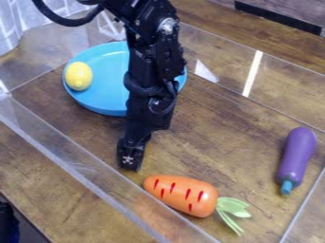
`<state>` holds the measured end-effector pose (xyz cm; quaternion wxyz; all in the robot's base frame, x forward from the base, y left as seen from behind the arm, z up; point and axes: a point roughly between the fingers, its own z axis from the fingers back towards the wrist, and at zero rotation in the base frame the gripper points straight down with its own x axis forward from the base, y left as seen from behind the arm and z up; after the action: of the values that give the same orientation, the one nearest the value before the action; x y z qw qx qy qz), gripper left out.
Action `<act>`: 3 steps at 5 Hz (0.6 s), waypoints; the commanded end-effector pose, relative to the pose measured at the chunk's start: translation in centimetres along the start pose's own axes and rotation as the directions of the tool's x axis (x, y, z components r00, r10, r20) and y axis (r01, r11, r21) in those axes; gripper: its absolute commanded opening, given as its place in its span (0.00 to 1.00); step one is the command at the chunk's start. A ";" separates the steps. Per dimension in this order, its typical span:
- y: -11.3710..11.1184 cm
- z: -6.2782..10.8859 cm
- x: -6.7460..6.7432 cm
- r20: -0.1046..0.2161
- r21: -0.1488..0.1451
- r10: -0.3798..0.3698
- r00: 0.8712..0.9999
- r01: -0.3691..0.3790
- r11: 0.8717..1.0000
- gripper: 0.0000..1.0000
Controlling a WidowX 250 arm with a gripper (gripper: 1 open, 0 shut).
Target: Move the carrot to the right side
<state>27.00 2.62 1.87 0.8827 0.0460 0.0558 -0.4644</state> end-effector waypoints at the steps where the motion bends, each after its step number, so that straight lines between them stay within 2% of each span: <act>1: 1.2 0.5 -0.9 0.008 0.012 0.038 0.999 -0.038 0.999 1.00; 3: 2.9 0.4 -1.7 0.016 0.011 0.079 0.997 -0.080 0.997 1.00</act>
<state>27.92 5.08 2.00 0.8957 0.0430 0.0538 -0.4393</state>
